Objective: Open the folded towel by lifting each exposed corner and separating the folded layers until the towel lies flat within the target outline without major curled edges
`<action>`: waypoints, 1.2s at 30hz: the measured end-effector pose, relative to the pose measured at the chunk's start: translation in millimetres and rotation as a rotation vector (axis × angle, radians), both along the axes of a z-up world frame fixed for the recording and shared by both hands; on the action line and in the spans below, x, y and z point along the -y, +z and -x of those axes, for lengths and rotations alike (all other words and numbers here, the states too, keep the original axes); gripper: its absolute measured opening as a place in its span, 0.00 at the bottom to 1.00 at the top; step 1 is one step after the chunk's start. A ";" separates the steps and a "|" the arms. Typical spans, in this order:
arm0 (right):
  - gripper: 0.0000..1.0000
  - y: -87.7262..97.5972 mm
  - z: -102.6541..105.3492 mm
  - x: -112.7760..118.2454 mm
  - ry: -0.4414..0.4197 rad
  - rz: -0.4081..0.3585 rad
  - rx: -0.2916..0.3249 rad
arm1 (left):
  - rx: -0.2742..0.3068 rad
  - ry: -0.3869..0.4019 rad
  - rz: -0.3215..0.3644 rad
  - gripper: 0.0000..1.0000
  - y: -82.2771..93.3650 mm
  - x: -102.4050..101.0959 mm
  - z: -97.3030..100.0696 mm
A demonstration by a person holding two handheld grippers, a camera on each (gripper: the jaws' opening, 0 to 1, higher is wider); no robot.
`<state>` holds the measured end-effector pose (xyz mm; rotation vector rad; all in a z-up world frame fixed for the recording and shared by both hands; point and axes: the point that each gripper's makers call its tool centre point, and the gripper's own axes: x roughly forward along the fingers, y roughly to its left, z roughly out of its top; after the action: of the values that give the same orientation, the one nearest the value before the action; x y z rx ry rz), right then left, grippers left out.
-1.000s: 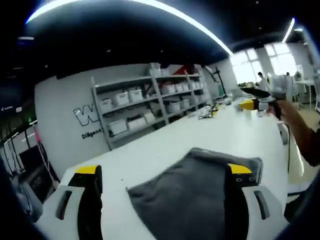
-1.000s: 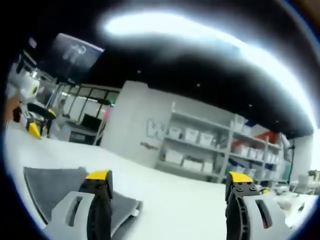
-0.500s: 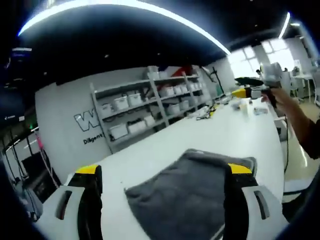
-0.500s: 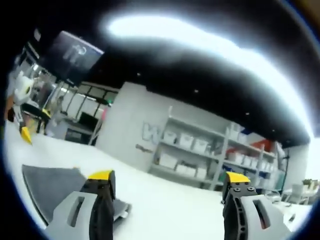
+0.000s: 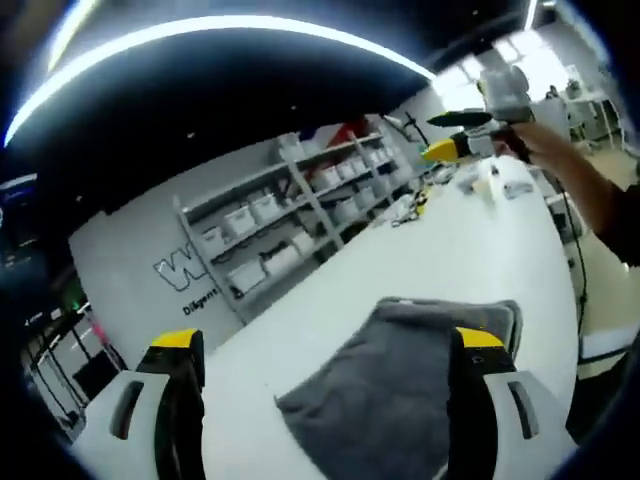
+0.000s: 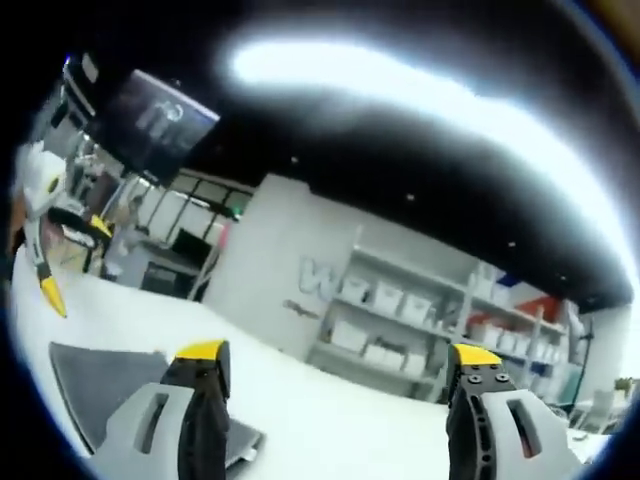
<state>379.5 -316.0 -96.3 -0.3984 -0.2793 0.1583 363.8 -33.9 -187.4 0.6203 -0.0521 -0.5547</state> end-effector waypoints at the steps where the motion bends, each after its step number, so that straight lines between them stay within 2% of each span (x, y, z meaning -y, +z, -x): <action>1: 0.90 0.0 -4.6 -8.1 0.025 0.022 -0.017 | 0.033 0.018 -0.040 1.00 1.5 3.6 0.4; 3: 0.90 1.9 -11.3 -14.9 0.048 0.033 -0.023 | 0.076 0.033 -0.068 1.00 5.0 8.5 1.4; 6: 0.89 1.0 -24.2 -25.0 0.081 0.064 -0.047 | 0.093 0.027 -0.084 1.00 3.4 17.5 5.9; 9: 0.89 -14.8 -36.7 -36.0 0.163 0.112 -0.153 | 0.100 0.016 -0.090 1.00 -0.1 26.0 8.9; 10: 0.86 -16.8 -38.2 -39.2 0.186 0.118 -0.161 | 0.106 0.024 -0.098 1.00 -1.3 27.2 9.1; 11: 0.84 -25.1 -43.0 -43.1 0.219 0.124 -0.210 | 0.141 0.062 -0.145 1.00 -1.8 25.5 8.4; 12: 0.83 -30.2 -48.5 -43.0 0.237 0.132 -0.251 | 0.148 0.068 -0.161 1.00 -4.5 28.0 9.3; 14: 0.83 -22.2 -60.7 -43.3 0.263 0.120 -0.213 | 0.138 0.056 -0.160 1.00 -10.0 35.4 11.5; 17: 0.84 -22.9 -73.6 -47.0 0.312 0.074 -0.236 | 0.108 -0.011 -0.209 1.00 -25.0 52.7 15.7; 18: 0.83 -25.9 -77.5 -48.8 0.334 0.074 -0.249 | 0.102 -0.003 -0.220 1.00 -28.6 53.7 14.3; 21: 0.81 -52.1 -76.9 -61.6 0.465 0.118 -0.341 | 0.100 0.006 -0.247 1.00 -35.6 56.7 12.2; 22: 0.81 -55.6 -79.6 -65.0 0.494 0.111 -0.350 | 0.092 0.003 -0.246 1.00 -37.8 58.2 13.1; 23: 0.82 -64.9 -83.3 -64.4 0.496 0.128 -0.397 | 0.079 -0.009 -0.240 1.00 -40.8 61.3 14.6; 24: 0.83 -75.1 -87.9 -60.6 0.492 0.208 -0.435 | 0.069 -0.020 -0.229 1.00 -42.7 64.1 15.8; 25: 0.83 -74.6 -90.4 -60.7 0.498 0.231 -0.422 | 0.057 -0.034 -0.221 1.00 -46.4 69.0 16.7; 26: 0.83 -72.8 -93.9 -61.1 0.504 0.220 -0.418 | 0.054 -0.038 -0.223 1.00 -49.0 72.1 16.4; 28: 0.83 -71.6 -99.1 -61.2 0.523 0.220 -0.441 | 0.056 -0.039 -0.238 1.00 -54.5 78.2 14.7; 30: 0.83 -65.6 -102.0 -63.8 0.543 0.234 -0.419 | 0.063 -0.035 -0.264 1.00 -58.2 82.3 14.6; 32: 0.83 -55.4 -108.0 -65.9 0.551 0.207 -0.386 | 0.065 -0.032 -0.289 1.00 -60.0 85.2 15.1; 34: 0.86 -46.9 -116.6 -65.6 0.547 0.127 -0.362 | 0.061 -0.032 -0.305 1.00 -61.2 88.9 16.1; 36: 0.85 -51.3 -124.4 -64.1 0.559 0.119 -0.369 | 0.063 -0.029 -0.325 1.00 -61.1 92.9 15.8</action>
<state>504.0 -251.9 -147.5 -0.3928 -0.0096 0.7908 348.0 -126.8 -248.5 0.9547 -0.0300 -0.5766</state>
